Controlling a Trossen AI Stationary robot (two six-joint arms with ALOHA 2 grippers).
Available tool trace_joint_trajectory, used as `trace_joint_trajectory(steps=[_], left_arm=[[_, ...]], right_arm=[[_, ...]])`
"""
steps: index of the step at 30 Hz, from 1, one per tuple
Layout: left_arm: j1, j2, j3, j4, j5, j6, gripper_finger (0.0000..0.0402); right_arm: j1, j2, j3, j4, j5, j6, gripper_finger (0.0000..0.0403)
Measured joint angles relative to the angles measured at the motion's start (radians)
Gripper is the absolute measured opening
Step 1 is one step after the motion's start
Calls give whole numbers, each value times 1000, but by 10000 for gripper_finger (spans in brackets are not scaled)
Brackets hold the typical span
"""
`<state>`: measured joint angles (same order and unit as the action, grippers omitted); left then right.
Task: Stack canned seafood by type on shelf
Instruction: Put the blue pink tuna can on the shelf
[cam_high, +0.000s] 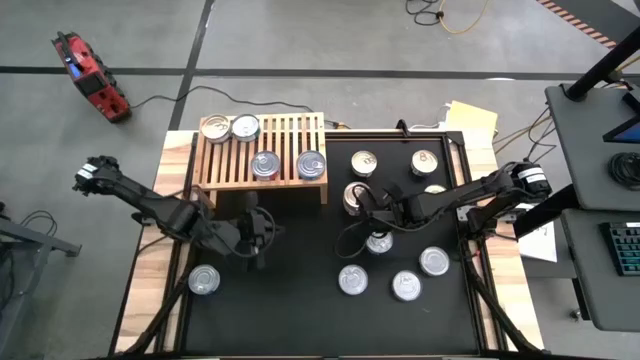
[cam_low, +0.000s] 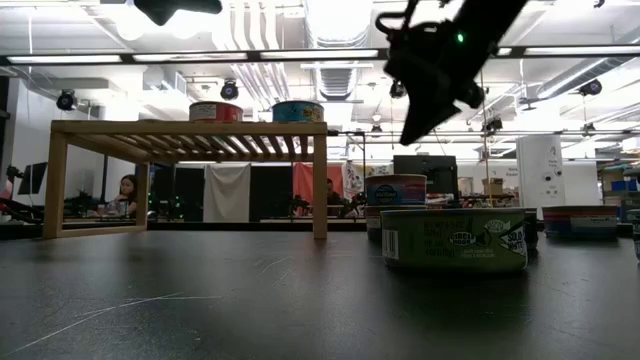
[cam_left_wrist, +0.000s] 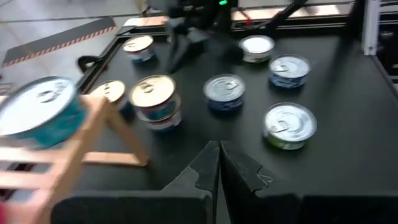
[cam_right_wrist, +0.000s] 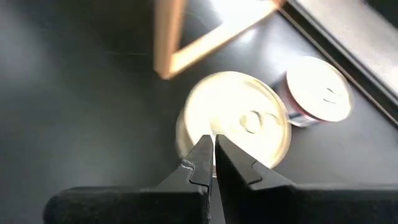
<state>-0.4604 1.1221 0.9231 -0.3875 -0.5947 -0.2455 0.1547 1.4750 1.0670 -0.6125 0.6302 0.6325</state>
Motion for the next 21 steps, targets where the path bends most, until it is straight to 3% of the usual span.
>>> trace_joint_trajectory(steps=[6,15,21], left_arm=[[-57,112,-9,100,-9,-30,0],[-133,247,-9,123,-211,-67,0],[-139,281,-9,124,-236,-88,0]], right_arm=[[4,0,-43,26,26,80,9],[-3,0,-148,302,58,8,9],[-22,0,-202,391,62,-1,9]])
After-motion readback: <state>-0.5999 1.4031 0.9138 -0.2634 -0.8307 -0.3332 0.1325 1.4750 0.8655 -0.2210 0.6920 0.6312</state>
